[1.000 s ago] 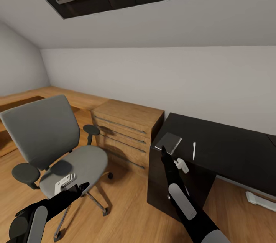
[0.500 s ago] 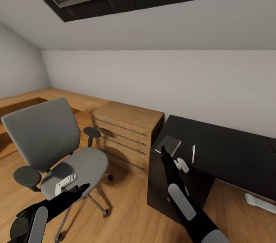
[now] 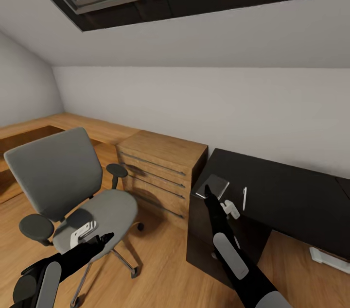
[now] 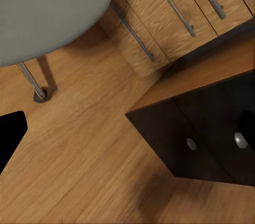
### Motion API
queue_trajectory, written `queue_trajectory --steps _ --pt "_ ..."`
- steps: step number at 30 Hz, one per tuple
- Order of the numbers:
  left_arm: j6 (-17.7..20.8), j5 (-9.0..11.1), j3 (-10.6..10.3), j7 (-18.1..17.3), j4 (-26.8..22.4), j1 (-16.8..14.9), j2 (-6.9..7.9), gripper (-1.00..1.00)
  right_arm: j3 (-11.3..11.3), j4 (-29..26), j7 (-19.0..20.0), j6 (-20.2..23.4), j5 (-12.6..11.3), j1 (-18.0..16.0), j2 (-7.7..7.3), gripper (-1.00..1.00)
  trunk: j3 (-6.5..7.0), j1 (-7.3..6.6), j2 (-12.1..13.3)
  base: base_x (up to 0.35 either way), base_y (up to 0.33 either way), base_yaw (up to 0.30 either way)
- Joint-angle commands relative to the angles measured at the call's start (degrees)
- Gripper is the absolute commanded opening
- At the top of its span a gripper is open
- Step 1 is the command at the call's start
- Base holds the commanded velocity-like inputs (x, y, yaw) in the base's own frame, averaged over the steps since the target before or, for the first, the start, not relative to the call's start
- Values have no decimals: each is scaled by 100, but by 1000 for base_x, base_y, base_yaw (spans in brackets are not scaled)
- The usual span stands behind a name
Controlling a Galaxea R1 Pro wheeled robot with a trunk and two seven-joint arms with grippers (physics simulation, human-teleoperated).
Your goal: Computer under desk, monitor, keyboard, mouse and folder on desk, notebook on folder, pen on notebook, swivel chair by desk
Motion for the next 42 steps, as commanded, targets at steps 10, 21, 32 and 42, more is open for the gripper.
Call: queue_trajectory --steps 10,21,32,42 --pt "26 -32 7 -43 -4 -6 -11 100 34 -11 -47 -36 -15 -5 -4 100 174 -220 399 0 0 0" --pt "18 -37 -74 -36 120 -6 -27 100 580 -809 -2330 561 2123 -15 18 100 371 -462 840 0 0 0" --pt "-16 -121 -355 -31 315 -6 -24 100 285 -687 -3103 2617 2633 -699 -6 100 569 -704 1281 0 0 0" --pt "-117 -169 -412 -45 428 -6 -23 100 189 676 -3130 3043 3199 -1503 -6 100 569 -704 1281 0 0 0"
